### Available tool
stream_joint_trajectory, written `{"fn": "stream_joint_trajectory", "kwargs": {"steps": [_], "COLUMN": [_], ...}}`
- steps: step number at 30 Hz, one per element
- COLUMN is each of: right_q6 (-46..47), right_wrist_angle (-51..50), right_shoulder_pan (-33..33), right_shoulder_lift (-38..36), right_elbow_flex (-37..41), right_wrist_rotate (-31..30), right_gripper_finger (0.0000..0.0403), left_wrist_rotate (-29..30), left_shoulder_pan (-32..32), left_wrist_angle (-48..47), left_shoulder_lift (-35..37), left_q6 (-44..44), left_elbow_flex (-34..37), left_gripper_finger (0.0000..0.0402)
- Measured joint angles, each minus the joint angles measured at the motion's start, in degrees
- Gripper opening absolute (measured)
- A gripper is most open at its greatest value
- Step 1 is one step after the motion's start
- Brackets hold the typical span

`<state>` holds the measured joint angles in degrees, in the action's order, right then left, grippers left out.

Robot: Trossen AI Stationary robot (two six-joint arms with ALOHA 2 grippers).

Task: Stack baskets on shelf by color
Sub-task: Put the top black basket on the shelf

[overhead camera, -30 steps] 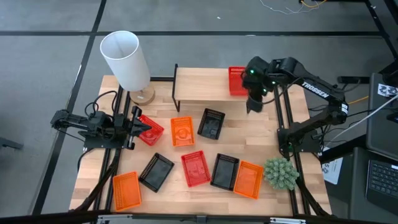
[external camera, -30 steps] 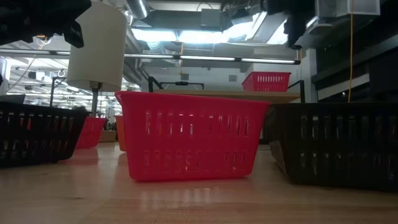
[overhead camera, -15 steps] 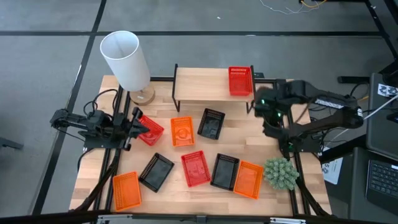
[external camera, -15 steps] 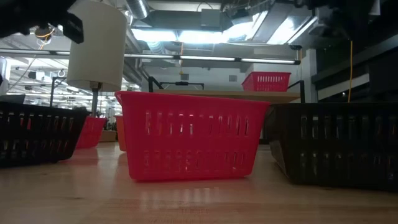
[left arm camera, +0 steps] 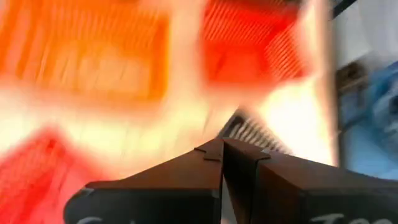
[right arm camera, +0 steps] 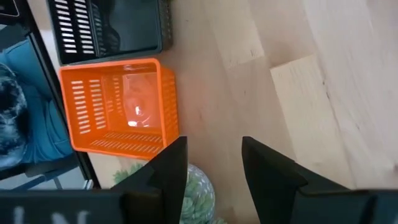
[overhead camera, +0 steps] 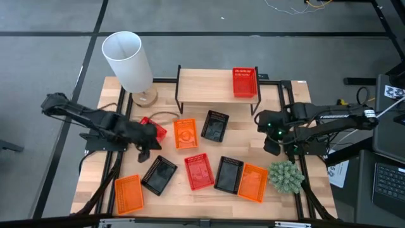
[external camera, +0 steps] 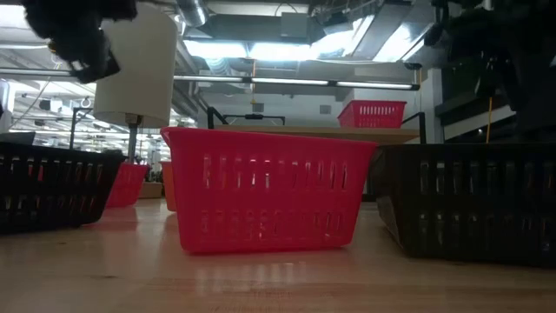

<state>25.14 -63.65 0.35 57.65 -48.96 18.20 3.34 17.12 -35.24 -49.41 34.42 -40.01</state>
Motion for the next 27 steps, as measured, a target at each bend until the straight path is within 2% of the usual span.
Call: {"fn": "stream_joint_trajectory", "kwargs": {"steps": [4,8,11,16,20,27], "right_q6": [-1.5,-6.0,-9.8,-12.2,-14.3,-20.3], "right_wrist_angle": [1.4,4.7,9.5,23.5,32.1,44.9], "right_shoulder_pan": [0.0,0.0,0.0,0.0,0.0,1.7], "right_shoulder_lift": [0.0,0.0,0.0,1.9,6.8,20.5], "right_elbow_flex": [0.8,0.8,0.8,0.8,0.7,0.7], "right_wrist_rotate": [-0.6,-0.7,-2.7,-9.0,-11.1,-16.9], "right_gripper_finger": [0.0152,0.0152,0.0152,0.0152,0.0152,0.0152], "left_wrist_rotate": [1.7,6.4,10.1,10.7,11.1,11.5], "left_shoulder_pan": [0.2,0.2,0.2,0.2,0.2,0.2], "left_wrist_angle": [-8.3,-7.4,-7.3,-7.8,-7.6,-8.2], "left_shoulder_lift": [-8.1,-12.4,-15.5,-18.3,-18.4,-16.1], "left_q6": [5.8,10.4,10.3,7.6,3.8,-4.3], "left_elbow_flex": [-6.1,-8.2,-8.2,-8.2,-8.1,-8.1], "left_gripper_finger": [0.0000,0.0000,0.0000,0.0000,0.0000,0.0000]}}
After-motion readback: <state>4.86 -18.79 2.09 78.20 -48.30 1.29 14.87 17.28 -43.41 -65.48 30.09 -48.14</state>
